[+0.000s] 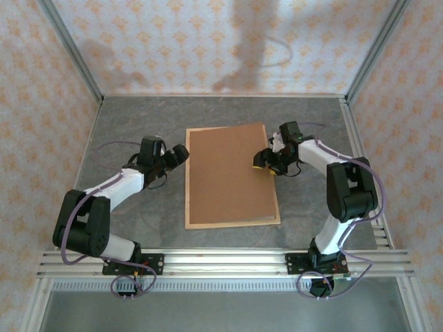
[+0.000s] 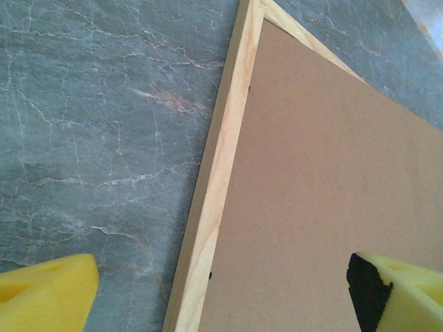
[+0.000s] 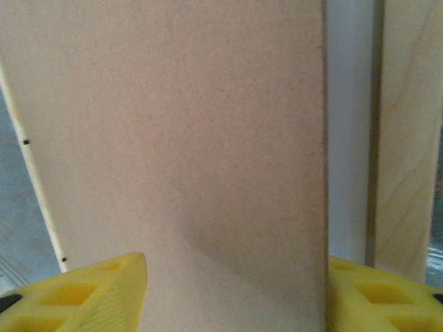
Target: Put the photo into the frame
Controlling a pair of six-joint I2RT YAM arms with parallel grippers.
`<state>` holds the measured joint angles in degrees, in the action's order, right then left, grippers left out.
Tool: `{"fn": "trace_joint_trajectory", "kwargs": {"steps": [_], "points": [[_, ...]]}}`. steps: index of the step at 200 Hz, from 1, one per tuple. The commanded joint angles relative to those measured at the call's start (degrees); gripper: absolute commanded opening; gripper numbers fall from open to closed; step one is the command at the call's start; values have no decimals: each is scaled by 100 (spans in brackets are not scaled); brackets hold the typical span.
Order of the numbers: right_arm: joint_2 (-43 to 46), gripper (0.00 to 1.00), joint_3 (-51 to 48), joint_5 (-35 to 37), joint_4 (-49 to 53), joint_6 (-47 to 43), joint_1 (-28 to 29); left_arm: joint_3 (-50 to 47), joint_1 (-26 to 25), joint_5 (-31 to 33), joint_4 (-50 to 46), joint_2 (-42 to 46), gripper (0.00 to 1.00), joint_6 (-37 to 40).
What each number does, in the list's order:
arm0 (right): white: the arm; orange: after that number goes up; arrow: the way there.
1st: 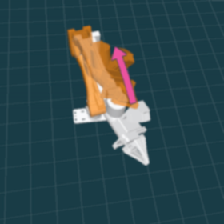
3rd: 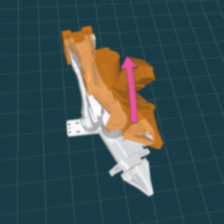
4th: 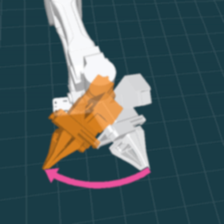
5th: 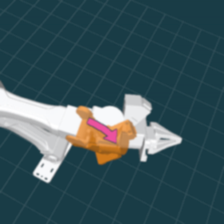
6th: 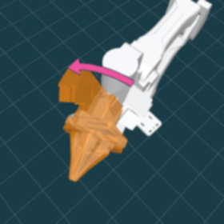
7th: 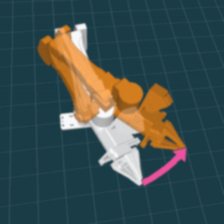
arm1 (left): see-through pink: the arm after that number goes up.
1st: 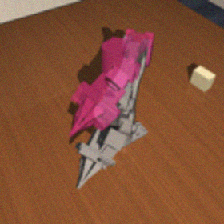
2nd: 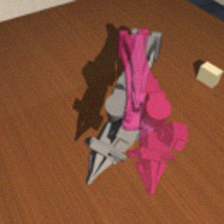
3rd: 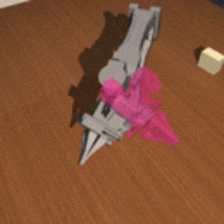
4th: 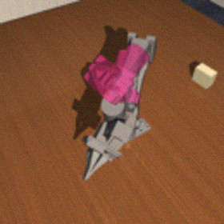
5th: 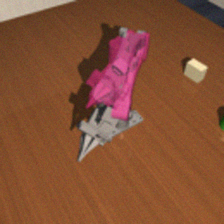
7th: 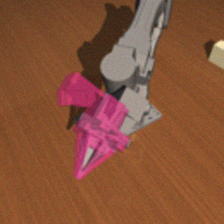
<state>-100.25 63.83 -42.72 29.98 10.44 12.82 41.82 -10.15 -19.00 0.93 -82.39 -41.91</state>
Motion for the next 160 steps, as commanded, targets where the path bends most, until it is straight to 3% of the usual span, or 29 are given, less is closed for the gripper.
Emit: {"fn": "trace_joint_trajectory", "kwargs": {"steps": [1, 77, 114, 135, 160], "points": [[-114, 62, 280, 310, 403, -216, 45, 209, -95, 197, -185, -128, 94, 135], [38, 66, 671, 1530, 1174, -546, 49, 471, -279, 350, -366, -385, 94, 275], [32, 70, 595, 1684, 337, -3, 117, 799, -520, 549, -533, -720, 92, 470], [-60, 70, 578, 2364, 137, 101, 153, 1052, -605, 688, -684, -969, 90, 610], [-230, 65, 697, 2678, 342, -124, 157, 1282, -670, 786, -861, -1251, 89, 744]]}}
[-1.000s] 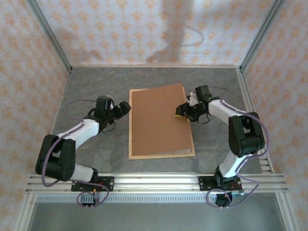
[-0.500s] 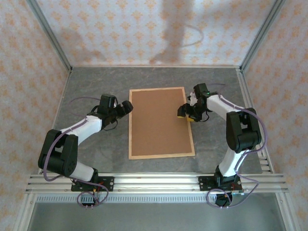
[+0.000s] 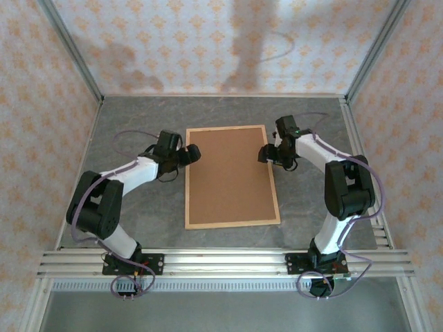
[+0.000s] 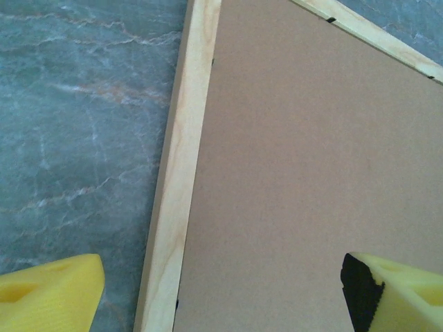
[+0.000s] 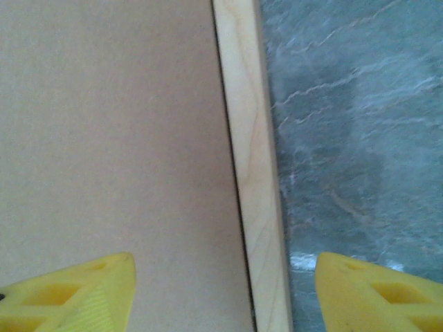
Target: Put the photo into the frame
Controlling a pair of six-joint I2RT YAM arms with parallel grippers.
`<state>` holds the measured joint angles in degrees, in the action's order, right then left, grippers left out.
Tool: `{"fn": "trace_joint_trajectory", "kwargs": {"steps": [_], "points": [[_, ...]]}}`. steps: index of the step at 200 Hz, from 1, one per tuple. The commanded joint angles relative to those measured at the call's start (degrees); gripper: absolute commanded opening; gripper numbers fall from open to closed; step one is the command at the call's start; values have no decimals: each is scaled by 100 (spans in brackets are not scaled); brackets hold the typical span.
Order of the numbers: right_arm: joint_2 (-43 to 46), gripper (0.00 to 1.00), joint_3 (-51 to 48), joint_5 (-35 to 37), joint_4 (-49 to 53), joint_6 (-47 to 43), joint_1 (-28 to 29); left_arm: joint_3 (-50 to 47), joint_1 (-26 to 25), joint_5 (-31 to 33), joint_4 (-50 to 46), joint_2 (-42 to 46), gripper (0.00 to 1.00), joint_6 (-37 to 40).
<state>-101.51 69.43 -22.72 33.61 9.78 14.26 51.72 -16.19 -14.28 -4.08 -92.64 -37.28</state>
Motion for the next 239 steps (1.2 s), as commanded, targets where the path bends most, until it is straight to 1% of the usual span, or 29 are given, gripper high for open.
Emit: {"fn": "trace_joint_trajectory", "kwargs": {"steps": [1, 33, 53, 119, 199, 239], "points": [[-109, 65, 140, 680, -16, -65, 14, 302, -68, 313, -372, -236, 88, 282], [-176, 54, 119, 882, -14, -199, 15, 446, -104, 338, -383, -472, 87, 316], [-260, 51, 178, 983, 48, -311, 13, 542, -113, 291, -405, -603, 87, 331], [-535, 50, 288, 1042, 188, -510, 8, 664, -130, 185, -347, -921, 89, 283], [-619, 50, 150, 607, 252, -722, 15, 698, -165, -93, -173, -1160, 90, 173], [-620, 51, 46, 242, 123, -828, 15, 690, -210, -252, -35, -1211, 90, 89]]}}
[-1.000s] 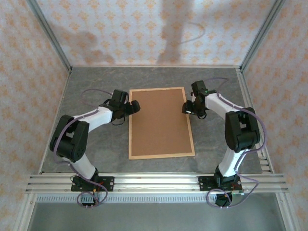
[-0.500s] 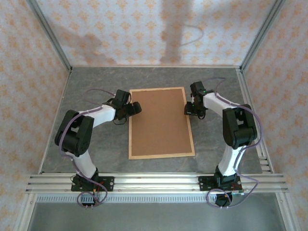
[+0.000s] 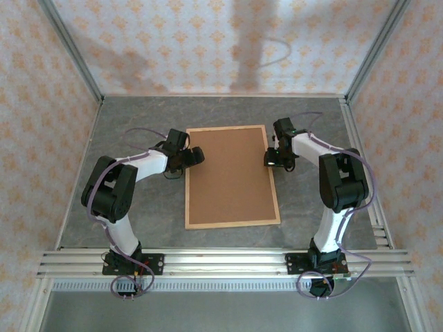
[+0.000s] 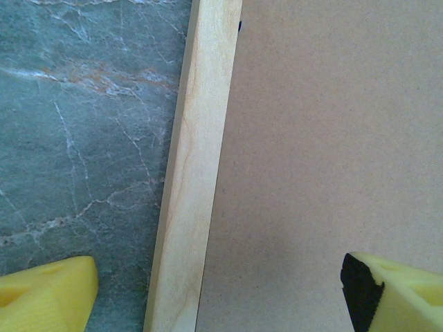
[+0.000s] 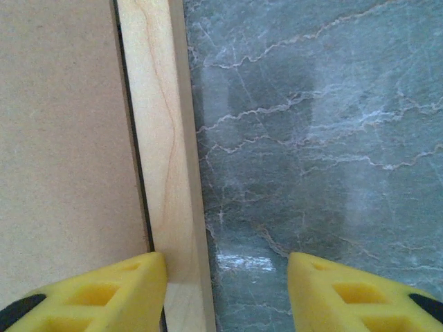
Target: Put the photo into the frame
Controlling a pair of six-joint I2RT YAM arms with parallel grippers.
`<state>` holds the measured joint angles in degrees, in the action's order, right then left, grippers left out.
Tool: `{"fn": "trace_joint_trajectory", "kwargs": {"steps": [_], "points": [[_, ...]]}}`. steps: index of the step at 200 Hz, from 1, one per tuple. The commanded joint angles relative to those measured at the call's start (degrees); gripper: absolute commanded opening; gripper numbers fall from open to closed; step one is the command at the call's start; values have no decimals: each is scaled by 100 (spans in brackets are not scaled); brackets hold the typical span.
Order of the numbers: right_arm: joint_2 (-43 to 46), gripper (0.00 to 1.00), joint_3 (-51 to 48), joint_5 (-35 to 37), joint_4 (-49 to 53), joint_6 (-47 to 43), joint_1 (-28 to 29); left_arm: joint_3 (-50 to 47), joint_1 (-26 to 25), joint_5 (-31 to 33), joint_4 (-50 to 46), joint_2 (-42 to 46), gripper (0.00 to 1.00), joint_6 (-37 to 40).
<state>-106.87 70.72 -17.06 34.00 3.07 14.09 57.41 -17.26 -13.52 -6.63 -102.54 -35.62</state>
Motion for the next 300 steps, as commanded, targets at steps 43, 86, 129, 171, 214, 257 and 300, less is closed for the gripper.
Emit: {"fn": "trace_joint_trajectory", "kwargs": {"steps": [43, 86, 129, 171, 214, 257, 300], "points": [[-57, 52, -111, -645, -23, -225, 33, 165, -145, -423, 291, -285, 90, -121], [-62, 53, -144, -1013, -163, -241, 28, 182, -177, -471, 313, -319, 90, -139], [-46, 54, -192, -1293, -279, -234, 32, 183, -191, -526, 356, -350, 90, -156], [-14, 55, -199, -1295, -284, -219, 27, 201, -199, -538, 358, -363, 90, -156], [514, 61, -269, -504, 135, 85, 23, 203, -197, -320, 187, -278, 90, -112], [1716, 63, -1130, 263, 656, 664, 41, 119, -186, 23, 0, 27, 91, -25], [2642, 62, -2076, 288, 770, 1259, 159, -148, -162, 253, -181, 522, 94, -13]]}}
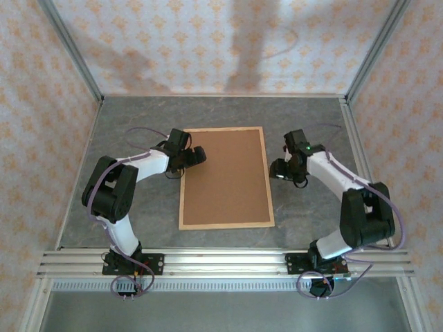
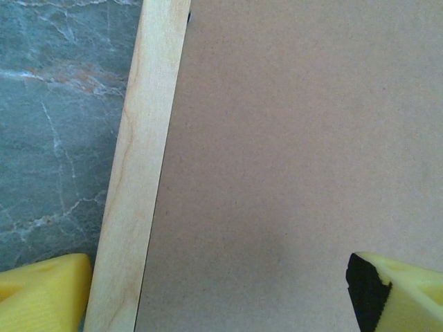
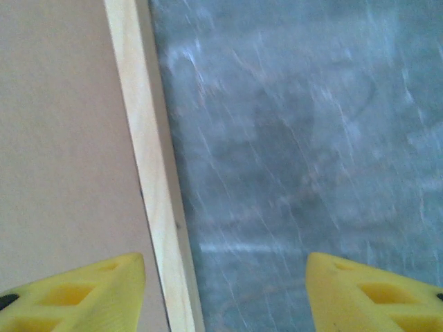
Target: Put the photo into the frame
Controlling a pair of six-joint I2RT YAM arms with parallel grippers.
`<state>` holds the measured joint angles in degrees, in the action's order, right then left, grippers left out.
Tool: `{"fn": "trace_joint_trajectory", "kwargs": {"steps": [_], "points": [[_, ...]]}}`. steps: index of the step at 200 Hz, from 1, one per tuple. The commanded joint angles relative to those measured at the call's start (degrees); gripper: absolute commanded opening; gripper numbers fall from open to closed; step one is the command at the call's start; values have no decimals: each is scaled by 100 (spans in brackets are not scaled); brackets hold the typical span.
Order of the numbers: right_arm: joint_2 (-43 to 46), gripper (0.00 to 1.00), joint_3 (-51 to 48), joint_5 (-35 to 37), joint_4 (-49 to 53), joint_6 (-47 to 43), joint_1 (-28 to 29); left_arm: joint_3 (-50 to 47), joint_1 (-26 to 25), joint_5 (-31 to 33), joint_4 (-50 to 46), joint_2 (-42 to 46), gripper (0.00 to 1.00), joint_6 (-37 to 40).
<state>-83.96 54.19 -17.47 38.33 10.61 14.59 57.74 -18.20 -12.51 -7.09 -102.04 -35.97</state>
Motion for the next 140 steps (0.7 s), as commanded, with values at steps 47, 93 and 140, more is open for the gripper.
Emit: {"fn": "trace_joint_trajectory", "kwargs": {"steps": [47, 93, 140], "points": [[627, 56, -874, 279, 211, 816, 357, -720, -70, 18, -117, 886, 94, -134], [537, 54, -1028, 115, 207, 798, 610, -906, -69, -296, -92, 833, 94, -207], [394, 53, -1141, -148, -65, 771, 675, -1047, -70, -511, 40, 792, 94, -297]]}}
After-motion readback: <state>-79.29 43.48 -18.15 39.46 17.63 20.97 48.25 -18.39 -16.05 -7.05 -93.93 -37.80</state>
